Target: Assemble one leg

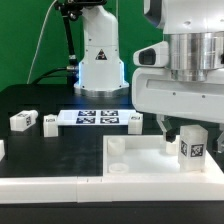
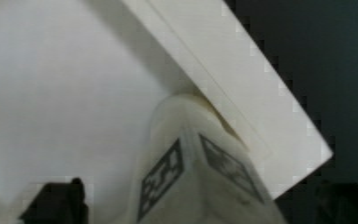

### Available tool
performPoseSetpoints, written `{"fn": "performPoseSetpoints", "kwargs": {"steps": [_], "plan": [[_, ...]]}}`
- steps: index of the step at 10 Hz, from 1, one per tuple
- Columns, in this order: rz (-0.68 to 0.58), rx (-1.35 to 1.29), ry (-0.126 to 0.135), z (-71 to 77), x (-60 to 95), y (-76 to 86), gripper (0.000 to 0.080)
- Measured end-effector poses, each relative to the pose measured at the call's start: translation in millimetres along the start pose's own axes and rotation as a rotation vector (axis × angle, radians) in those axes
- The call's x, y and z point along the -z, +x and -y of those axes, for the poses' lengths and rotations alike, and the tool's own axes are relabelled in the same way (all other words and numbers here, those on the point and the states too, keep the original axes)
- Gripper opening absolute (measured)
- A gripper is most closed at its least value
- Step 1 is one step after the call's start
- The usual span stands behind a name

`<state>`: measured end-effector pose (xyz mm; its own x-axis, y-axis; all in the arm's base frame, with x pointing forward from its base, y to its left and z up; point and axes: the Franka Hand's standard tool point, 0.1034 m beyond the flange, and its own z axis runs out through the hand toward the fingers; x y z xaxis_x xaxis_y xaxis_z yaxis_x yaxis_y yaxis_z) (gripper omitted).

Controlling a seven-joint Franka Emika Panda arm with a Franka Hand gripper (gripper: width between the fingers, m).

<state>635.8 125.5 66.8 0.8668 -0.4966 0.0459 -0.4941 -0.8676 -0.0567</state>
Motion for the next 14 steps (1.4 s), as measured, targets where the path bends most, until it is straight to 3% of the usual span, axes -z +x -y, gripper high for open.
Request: {"fn": "performPoseSetpoints", "kwargs": {"steps": [4,7,9,10,11,14], "plan": [[0.007,0.423,-0.045,-0.9,1.2,-0.7,0.0649],[0.008,0.614,-0.045,-4.5,1.6,3.4,0.0649],[0.008,0.612,-0.045,-4.6,1.6,3.5,0.0390],[0.008,0.612,-0.044,-4.5,1.6,3.5,0.0390],[0.008,0.604,-0.044,-4.4,1.6,3.4,0.0291],[0.001,0.465,-0.031,-4.4,0.6,3.4,0.0291]]}}
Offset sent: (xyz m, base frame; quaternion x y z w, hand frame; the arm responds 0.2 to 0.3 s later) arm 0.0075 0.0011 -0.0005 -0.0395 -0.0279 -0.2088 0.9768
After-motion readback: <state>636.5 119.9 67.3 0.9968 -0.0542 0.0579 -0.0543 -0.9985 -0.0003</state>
